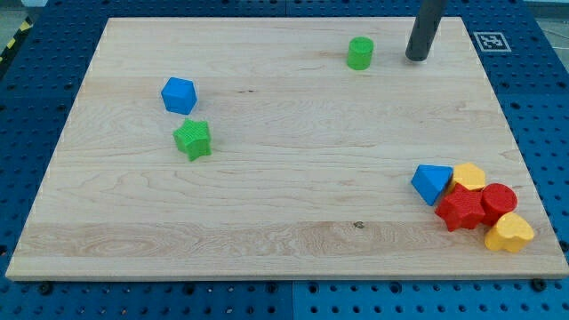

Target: Move the green circle parallel to the blue cube

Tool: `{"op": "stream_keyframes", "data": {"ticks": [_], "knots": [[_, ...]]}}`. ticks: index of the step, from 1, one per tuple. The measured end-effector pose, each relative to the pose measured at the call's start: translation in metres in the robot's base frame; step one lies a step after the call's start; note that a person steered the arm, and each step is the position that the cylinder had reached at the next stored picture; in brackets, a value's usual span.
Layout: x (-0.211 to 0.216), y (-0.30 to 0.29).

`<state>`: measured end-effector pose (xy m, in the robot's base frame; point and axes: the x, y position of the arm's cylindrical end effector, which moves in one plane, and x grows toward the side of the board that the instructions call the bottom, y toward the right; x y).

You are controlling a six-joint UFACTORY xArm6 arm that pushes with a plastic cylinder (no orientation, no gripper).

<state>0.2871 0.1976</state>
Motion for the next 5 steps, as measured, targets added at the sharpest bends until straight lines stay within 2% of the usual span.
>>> {"op": "stream_keyframes", "data": {"ticks": [2, 5], "knots": [[-0.024, -0.041], [-0.017, -0.084]]}}
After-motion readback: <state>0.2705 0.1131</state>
